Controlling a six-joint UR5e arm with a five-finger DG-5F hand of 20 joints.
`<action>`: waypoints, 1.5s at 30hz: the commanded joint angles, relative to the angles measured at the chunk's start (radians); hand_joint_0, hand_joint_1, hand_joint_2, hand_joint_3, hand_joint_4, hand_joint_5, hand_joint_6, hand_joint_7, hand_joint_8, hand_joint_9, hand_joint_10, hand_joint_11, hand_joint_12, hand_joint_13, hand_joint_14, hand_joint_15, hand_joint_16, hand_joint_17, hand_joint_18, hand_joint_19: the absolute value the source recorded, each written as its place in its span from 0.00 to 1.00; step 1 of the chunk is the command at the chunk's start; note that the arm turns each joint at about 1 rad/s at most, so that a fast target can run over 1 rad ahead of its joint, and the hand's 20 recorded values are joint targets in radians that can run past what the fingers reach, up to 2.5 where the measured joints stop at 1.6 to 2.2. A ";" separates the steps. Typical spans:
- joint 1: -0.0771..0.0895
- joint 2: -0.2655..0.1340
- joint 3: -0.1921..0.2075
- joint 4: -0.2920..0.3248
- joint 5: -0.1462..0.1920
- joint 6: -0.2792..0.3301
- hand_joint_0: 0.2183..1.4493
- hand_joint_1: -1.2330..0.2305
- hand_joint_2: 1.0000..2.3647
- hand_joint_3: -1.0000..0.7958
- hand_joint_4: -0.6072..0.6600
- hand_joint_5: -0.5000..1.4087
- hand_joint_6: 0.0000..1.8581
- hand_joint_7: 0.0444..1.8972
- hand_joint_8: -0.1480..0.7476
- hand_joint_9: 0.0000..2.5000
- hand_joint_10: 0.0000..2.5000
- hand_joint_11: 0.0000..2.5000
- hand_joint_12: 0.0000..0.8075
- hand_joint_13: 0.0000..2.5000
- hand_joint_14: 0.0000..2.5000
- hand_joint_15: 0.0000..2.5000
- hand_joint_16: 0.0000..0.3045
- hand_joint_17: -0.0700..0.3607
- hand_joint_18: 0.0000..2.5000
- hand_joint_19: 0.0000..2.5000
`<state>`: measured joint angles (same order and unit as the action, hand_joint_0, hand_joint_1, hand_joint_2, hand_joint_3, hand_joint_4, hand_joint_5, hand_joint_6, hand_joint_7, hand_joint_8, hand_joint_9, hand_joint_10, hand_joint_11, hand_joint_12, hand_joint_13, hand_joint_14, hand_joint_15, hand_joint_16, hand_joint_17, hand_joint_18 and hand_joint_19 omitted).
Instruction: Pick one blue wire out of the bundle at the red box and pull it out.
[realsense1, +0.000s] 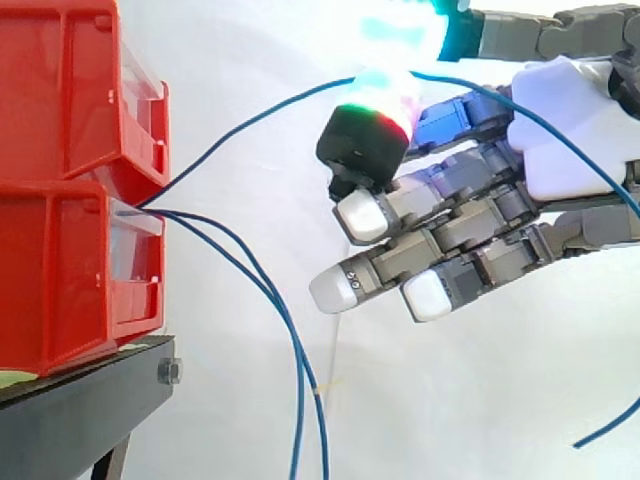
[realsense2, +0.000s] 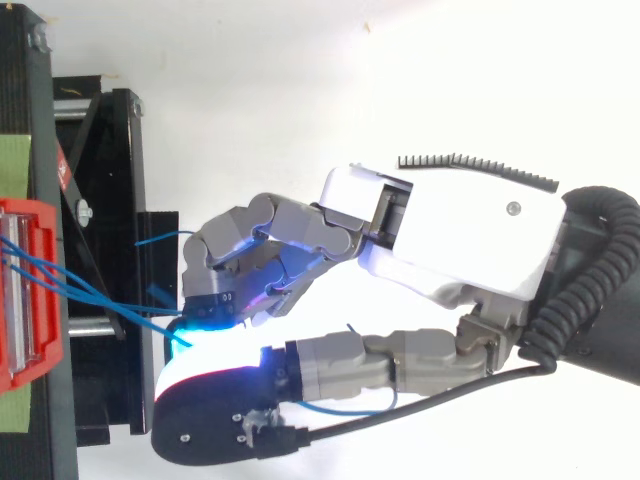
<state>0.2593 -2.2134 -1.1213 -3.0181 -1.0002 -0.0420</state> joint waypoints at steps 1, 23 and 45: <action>0.000 0.000 0.000 -0.002 0.000 0.001 0.30 0.30 0.01 0.45 0.65 0.18 0.47 0.65 0.59 0.35 0.01 0.26 0.58 0.22 0.00 0.12 0.21 0.49 0.29 0.20; 0.000 0.020 0.000 -0.084 0.026 -0.117 0.32 0.33 0.01 0.57 0.57 0.19 0.50 0.70 0.62 0.36 0.01 0.26 0.61 0.24 0.00 0.11 0.23 0.52 0.31 0.18; -0.005 0.020 -0.002 -0.030 0.166 -0.334 0.32 0.34 0.01 0.56 0.56 0.19 0.50 0.68 0.64 0.37 0.01 0.25 0.62 0.24 0.00 0.11 0.23 0.53 0.31 0.18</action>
<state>0.2547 -2.1935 -1.1219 -3.0585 -0.8342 -0.3712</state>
